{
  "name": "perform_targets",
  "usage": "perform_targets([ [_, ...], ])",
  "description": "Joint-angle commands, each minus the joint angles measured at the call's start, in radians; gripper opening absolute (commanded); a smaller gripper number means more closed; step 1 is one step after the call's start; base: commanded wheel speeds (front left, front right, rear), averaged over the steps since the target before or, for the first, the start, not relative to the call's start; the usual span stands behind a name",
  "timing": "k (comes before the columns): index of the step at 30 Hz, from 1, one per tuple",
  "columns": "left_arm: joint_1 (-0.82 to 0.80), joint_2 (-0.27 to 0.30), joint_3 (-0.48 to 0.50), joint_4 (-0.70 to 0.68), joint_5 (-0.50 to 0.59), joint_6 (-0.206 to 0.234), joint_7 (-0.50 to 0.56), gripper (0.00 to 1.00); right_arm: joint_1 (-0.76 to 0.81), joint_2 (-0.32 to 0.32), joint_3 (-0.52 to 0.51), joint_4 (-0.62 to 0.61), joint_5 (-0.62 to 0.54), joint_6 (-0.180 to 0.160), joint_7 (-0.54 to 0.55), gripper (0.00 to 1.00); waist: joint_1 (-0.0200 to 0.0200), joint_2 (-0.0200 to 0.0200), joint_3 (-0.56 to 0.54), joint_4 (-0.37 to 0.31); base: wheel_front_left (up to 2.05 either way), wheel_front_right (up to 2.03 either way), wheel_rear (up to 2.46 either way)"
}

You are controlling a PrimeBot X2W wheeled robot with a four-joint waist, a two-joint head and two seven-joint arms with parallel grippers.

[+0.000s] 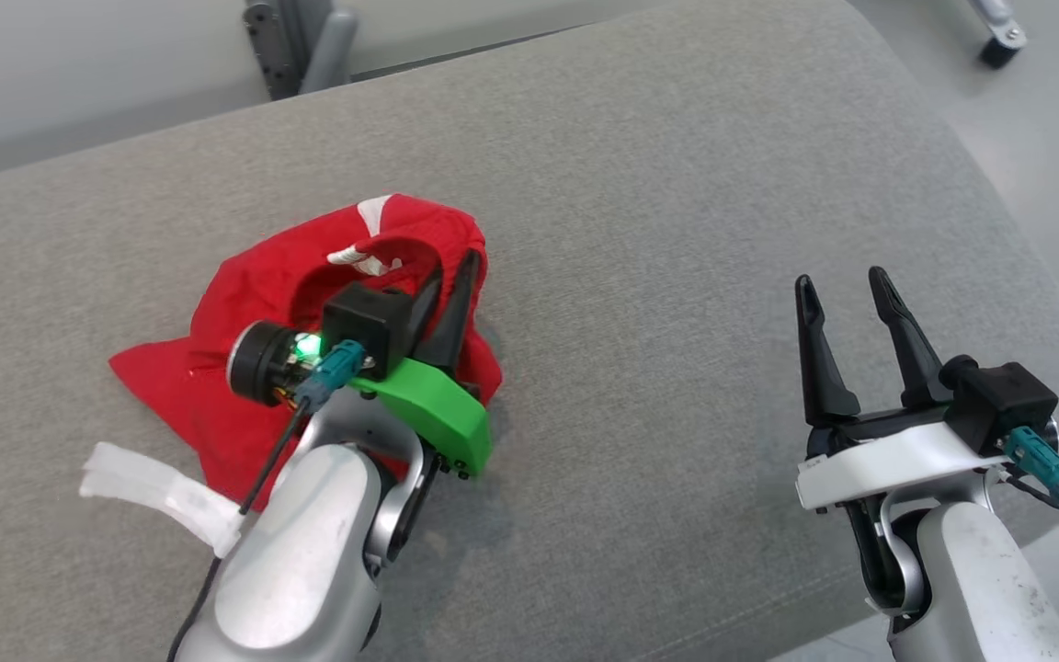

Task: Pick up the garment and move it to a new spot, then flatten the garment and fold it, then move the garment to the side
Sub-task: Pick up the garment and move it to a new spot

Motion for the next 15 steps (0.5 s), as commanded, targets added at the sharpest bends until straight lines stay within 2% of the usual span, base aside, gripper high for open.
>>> perform_targets([
  [1,-0.019,0.000,-0.010,0.014,0.008,-0.006,-0.001,0.00,-0.010,0.001,0.003,0.003,0.011,0.000,-0.009,1.00,0.0001,-0.0001,0.070,-0.094,0.00,0.00,0.00],
  [10,-0.061,-0.023,-0.094,0.161,-0.035,-0.044,-0.028,0.00,-0.028,0.001,0.010,0.022,0.035,0.000,-0.030,1.00,0.0001,-0.0001,0.121,-0.109,0.00,0.00,0.00],
  [11,-0.068,-0.025,-0.106,0.178,-0.039,-0.046,-0.031,0.11,-0.031,0.001,0.009,0.025,0.037,0.000,-0.031,1.00,0.0001,-0.0001,0.122,-0.105,0.00,0.00,0.00],
  [12,-0.073,-0.026,-0.122,0.188,-0.042,-0.053,-0.037,0.58,-0.035,0.001,0.008,0.028,0.037,0.000,-0.032,1.00,0.0001,-0.0001,0.121,-0.098,0.00,0.00,0.00],
  [13,-0.073,-0.027,-0.135,0.197,-0.050,-0.057,-0.040,1.00,-0.038,0.001,0.008,0.031,0.036,0.000,-0.033,1.00,0.0001,-0.0001,0.119,-0.091,0.00,0.00,0.00],
  [15,-0.077,-0.027,-0.168,0.212,-0.056,-0.068,-0.047,1.00,-0.041,0.001,0.004,0.034,0.030,0.000,-0.035,1.00,0.0001,-0.0001,0.111,-0.072,0.00,0.00,0.00],
])
